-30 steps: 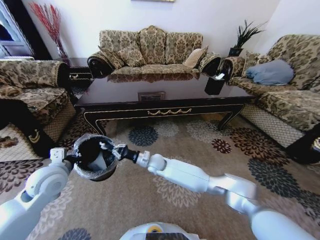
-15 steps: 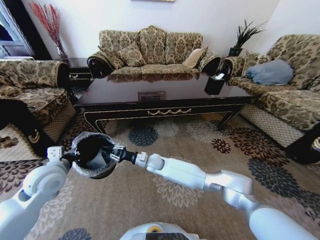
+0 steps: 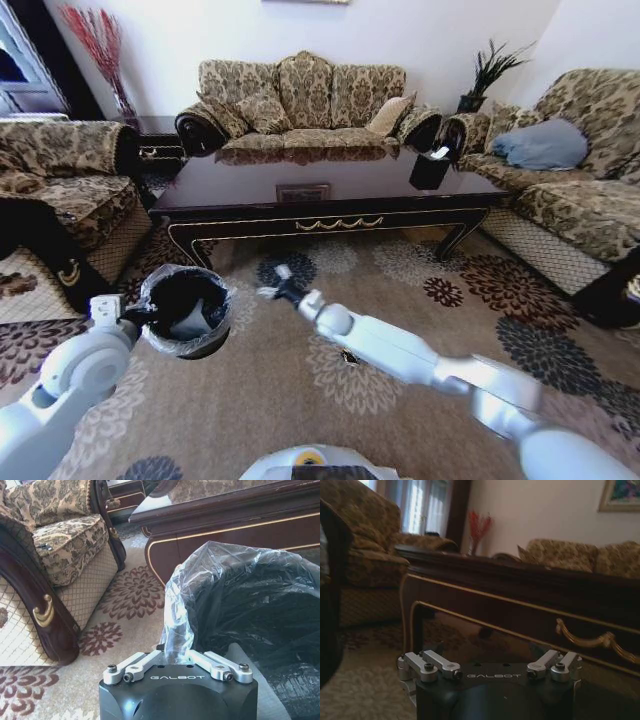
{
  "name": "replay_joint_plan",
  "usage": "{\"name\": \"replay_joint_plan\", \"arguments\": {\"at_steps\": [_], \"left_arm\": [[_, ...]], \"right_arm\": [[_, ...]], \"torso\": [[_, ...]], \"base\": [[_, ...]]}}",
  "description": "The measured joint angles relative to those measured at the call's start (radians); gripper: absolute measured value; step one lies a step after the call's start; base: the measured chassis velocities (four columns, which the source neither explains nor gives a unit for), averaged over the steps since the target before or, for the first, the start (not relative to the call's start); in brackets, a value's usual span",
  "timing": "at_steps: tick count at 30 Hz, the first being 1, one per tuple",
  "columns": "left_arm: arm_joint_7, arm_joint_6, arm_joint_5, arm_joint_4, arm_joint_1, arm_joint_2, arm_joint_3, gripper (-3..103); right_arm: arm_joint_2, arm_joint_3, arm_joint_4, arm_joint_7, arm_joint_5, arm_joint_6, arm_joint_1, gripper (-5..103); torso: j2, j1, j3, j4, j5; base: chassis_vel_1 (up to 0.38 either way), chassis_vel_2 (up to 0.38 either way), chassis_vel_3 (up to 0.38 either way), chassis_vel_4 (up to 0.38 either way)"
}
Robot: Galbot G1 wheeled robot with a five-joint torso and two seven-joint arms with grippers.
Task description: Move to the front of the table and pick up the trash from the floor, then place it into the trash bin.
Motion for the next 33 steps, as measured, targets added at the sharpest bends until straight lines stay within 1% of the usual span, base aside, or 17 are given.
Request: {"name": "replay_joint_plan", "arguments": {"at_steps": [2,3,6,7,9,11,13,17,19,20,22,23,25,27,28,30,33], "left_arm": [[-0.001,0.0,0.0,0.0,0.001,0.006,-0.008,2],[-0.003,0.0,0.0,0.008,0.0,0.012,-0.018,2],[-0.007,-0.002,-0.001,0.015,-0.003,0.013,-0.025,2],[-0.009,-0.002,-0.002,0.016,-0.003,0.014,-0.026,2],[-0.013,-0.002,-0.003,0.01,0.001,0.014,-0.029,2],[-0.014,-0.002,-0.003,0.007,0.001,0.014,-0.03,2],[-0.015,-0.003,-0.004,-0.001,0.004,0.014,-0.039,2],[-0.016,-0.003,-0.004,0.001,-0.001,0.016,-0.037,2],[-0.016,-0.003,-0.004,-0.002,-0.001,0.016,-0.036,2],[-0.016,-0.003,-0.004,-0.002,-0.001,0.016,-0.036,2],[-0.016,-0.004,-0.003,-0.01,0.001,0.018,-0.038,2],[-0.016,-0.004,-0.003,-0.019,0.003,0.021,-0.038,2],[-0.016,-0.004,-0.002,-0.022,0.002,0.024,-0.038,2],[-0.016,-0.004,-0.001,-0.022,0.001,0.025,-0.037,2],[-0.016,-0.004,0.001,-0.02,-0.004,0.027,-0.03,2],[-0.016,-0.004,0.002,-0.018,-0.006,0.027,-0.028,2],[-0.015,-0.004,0.007,-0.009,-0.009,0.028,-0.02,2]], "right_arm": [[-0.053,0.007,0.01,0.036,0.073,-0.074,-0.019,98],[-0.083,-0.001,0.002,0.039,0.096,-0.115,-0.028,100],[-0.1,-0.031,-0.034,0.019,0.074,-0.123,-0.032,100],[-0.106,-0.073,-0.083,-0.015,0.034,-0.119,-0.032,100],[-0.103,-0.121,-0.15,-0.046,-0.019,-0.113,-0.035,100],[-0.1,-0.132,-0.166,-0.049,-0.028,-0.113,-0.038,100],[-0.081,-0.168,-0.23,-0.046,-0.044,-0.119,-0.061,100],[-0.063,-0.192,-0.284,0.0,-0.041,-0.147,-0.1,100],[-0.045,-0.208,-0.32,0.048,-0.02,-0.182,-0.12,100],[-0.045,-0.208,-0.32,0.048,-0.02,-0.182,-0.12,100],[-0.034,-0.208,-0.34,0.079,-0.004,-0.203,-0.129,100],[-0.026,-0.2,-0.348,0.107,0.022,-0.223,-0.137,100],[-0.028,-0.19,-0.34,0.129,0.056,-0.239,-0.141,100],[-0.029,-0.186,-0.334,0.136,0.07,-0.244,-0.143,100],[-0.038,-0.175,-0.314,0.153,0.118,-0.255,-0.149,100],[-0.041,-0.17,-0.307,0.157,0.132,-0.257,-0.152,100],[-0.056,-0.147,-0.28,0.171,0.187,-0.263,-0.178,100]], "torso": [[0.0,0.0,0.0,-0.0004,-0.0003],[0.0,0.0,0.0,-0.0001,0.0],[0.0,0.0,0.0,0.0004,-0.0002],[0.0,0.0,0.0,0.0008,-0.0002],[0.0,0.0,0.0,0.0006,-0.0003],[0.0,0.0,0.0,0.0005,-0.0004],[0.0,0.0,0.0,0.0004,-0.0001],[0.0,0.0,0.0,0.0003,-0.0003],[0.0,0.0,0.0,0.0002,-0.0004],[0.0,0.0,0.0,0.0002,-0.0004],[0.0,0.0,0.0,0.0003,-0.0003],[0.0,0.0,0.0,0.0003,-0.0003],[0.0,0.0,0.0,0.0003,-0.0005],[0.0,0.0,0.0,0.0004,-0.0005],[0.0,0.0,0.0,0.0005,-0.0004],[0.0,0.0,0.0,0.0004,-0.0005],[0.0,0.0,0.0,0.0003,-0.0005]], "base": [[0.0,0.0,0.0,0.0],[0.0,0.0,0.0,0.0],[0.0,0.0,0.0,0.0],[0.0,0.0,0.0,0.0],[0.0,0.0,0.0,0.0],[0.0,0.0,0.0,0.0],[0.0,0.0,0.0,0.0],[0.0,0.0,0.0,0.0],[0.0,0.0,0.0,0.0],[0.0,0.0,0.0,0.0],[0.0,0.0,0.0,0.0],[0.0,0.0,0.0,0.0],[0.0,0.0,0.0,0.0],[0.0,0.0,0.0,0.0],[0.0,0.0,0.0,0.0],[0.0,0.0,0.0,0.0],[0.0,0.0,0.0,0.0]]}}
